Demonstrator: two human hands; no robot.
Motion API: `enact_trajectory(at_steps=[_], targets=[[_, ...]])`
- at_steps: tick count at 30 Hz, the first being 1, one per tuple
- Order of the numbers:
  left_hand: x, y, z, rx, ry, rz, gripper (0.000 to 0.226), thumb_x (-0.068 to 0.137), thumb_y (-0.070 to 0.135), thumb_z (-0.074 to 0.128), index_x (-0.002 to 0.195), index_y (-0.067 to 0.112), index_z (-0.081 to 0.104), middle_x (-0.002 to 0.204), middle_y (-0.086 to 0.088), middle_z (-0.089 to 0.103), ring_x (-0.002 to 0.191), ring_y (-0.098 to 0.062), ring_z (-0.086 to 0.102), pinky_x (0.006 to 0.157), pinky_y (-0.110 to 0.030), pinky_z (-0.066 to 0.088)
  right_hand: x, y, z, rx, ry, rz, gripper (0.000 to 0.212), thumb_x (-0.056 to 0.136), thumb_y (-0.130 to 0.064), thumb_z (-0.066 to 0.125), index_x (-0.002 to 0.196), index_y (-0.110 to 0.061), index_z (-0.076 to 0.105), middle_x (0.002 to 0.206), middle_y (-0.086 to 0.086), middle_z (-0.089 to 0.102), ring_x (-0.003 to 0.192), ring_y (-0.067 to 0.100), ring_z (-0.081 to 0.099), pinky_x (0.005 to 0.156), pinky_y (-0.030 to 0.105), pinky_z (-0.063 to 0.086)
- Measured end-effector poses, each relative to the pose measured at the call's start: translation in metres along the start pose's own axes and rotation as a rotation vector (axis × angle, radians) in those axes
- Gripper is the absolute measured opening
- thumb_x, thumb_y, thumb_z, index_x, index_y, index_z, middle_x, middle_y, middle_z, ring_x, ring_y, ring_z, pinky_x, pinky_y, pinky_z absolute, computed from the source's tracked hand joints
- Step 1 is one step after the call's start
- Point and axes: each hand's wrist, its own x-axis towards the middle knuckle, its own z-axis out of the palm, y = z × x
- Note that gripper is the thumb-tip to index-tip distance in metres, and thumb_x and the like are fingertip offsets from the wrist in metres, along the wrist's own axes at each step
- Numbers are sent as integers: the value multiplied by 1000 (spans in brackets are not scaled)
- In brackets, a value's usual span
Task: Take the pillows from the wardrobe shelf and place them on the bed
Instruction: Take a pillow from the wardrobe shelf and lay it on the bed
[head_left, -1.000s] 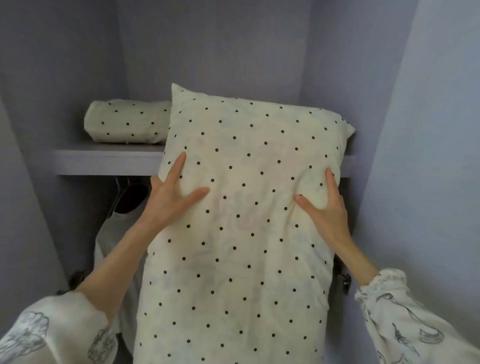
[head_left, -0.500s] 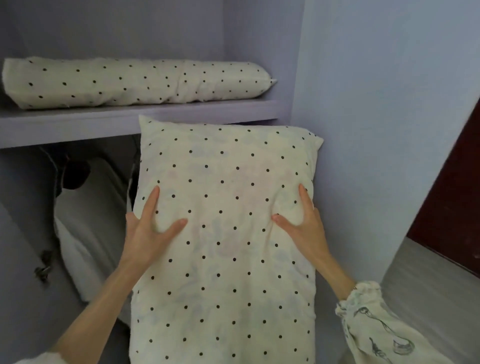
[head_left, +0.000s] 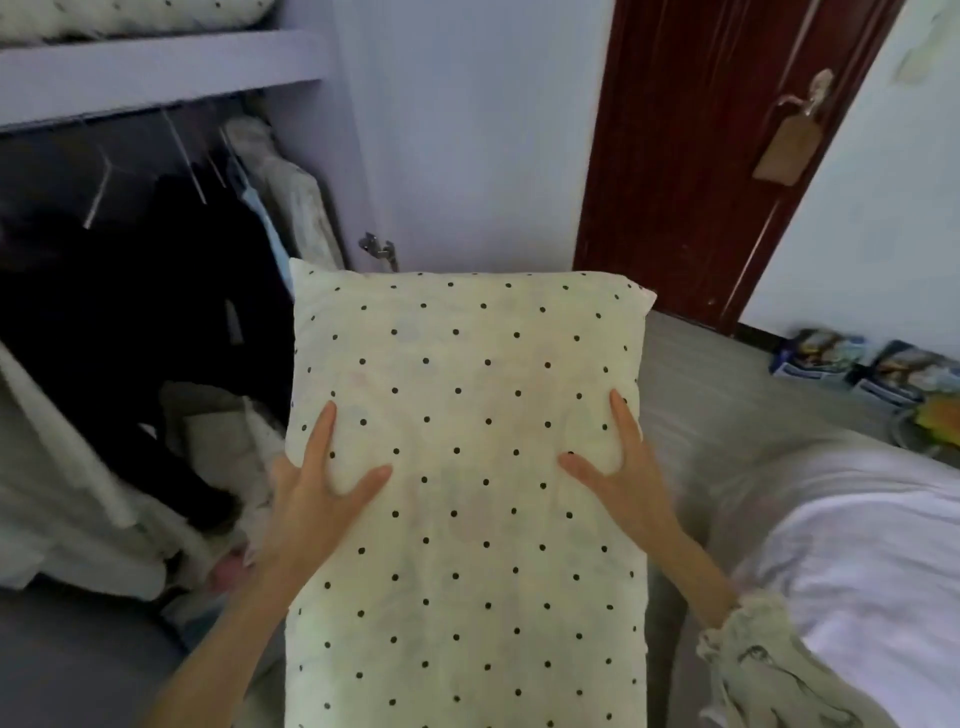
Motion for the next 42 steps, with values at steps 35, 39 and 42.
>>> enact_trajectory(at_steps=[35,39,42], targets=[[195,399,472,-269,-596,480,84,57,76,61,120,77,6,125,2,26,107,-13,30,100,-41,28,232,189,-398,-229,761,294,89,66,-65,64,134,-60,7,143,8,34,128,28,38,99,40,35],[262,460,516,-279,-609,564,84,67,62,67,131,65,13,128,-2,29,112,-16,33,99,-36,28,297,193,-424,-238,819,291,89,68,-63,64,138,-55,8,149,4,28,135,24,29,105,43,33],[296,509,546,-326,-625,651,79,67,63,66,123,74,12,114,6,25,100,-11,33,90,-32,29,334,194,-450,-248,876,255,89,69,-64,61,139,-52,9,152,-5,25,138,18,22,105,37,28]])
